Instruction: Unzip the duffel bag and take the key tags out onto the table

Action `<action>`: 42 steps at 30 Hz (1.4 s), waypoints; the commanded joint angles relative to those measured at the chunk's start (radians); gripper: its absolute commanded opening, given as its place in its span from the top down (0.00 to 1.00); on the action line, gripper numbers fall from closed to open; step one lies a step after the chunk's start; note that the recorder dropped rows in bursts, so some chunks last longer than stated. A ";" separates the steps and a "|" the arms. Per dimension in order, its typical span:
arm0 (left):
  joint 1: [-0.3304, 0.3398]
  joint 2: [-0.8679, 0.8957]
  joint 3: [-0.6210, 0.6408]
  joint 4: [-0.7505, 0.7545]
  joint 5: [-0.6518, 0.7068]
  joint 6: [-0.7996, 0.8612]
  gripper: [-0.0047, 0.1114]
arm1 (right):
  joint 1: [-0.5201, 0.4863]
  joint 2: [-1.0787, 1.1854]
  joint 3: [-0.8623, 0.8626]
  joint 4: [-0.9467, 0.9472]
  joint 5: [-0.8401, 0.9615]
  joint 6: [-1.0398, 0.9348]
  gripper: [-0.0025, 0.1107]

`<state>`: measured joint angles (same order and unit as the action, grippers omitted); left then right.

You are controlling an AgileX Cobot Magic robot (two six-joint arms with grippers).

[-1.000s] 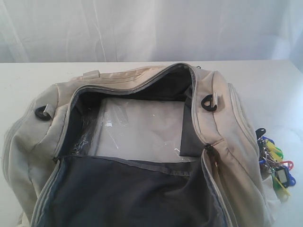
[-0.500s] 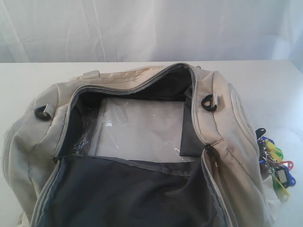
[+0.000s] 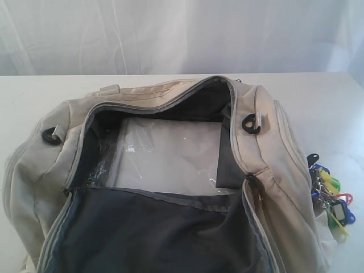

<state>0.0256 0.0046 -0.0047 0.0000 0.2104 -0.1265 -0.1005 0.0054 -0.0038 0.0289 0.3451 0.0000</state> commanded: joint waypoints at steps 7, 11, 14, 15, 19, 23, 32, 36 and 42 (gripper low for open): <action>0.015 -0.005 0.005 0.000 -0.009 -0.006 0.96 | 0.003 -0.005 0.004 0.004 -0.002 0.000 0.98; 0.016 -0.005 0.005 0.000 -0.009 -0.006 0.96 | 0.003 -0.005 0.004 0.004 -0.002 0.000 0.98; 0.018 -0.005 0.005 0.000 -0.009 -0.006 0.96 | 0.003 -0.005 0.004 0.004 -0.002 0.000 0.98; 0.021 -0.005 0.005 0.000 -0.009 -0.006 0.96 | 0.003 -0.005 0.004 0.004 -0.002 0.000 0.98; 0.040 -0.005 0.005 0.000 -0.009 -0.006 0.96 | 0.003 -0.005 0.004 0.004 -0.002 0.000 0.98; 0.060 -0.005 0.005 0.000 -0.009 -0.006 0.96 | 0.003 -0.005 0.004 0.004 -0.002 0.000 0.98; 0.067 -0.005 0.005 0.000 -0.009 -0.006 0.96 | 0.003 -0.005 0.004 0.004 -0.002 0.000 0.98; 0.067 -0.005 0.005 0.000 -0.009 -0.006 0.96 | 0.003 -0.005 0.004 0.004 -0.002 0.000 0.98; 0.067 -0.005 0.005 0.000 -0.009 -0.006 0.96 | 0.003 -0.005 0.004 0.004 -0.002 0.000 0.98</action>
<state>0.0915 0.0046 -0.0047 0.0000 0.2065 -0.1265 -0.1005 0.0054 -0.0038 0.0289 0.3451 0.0000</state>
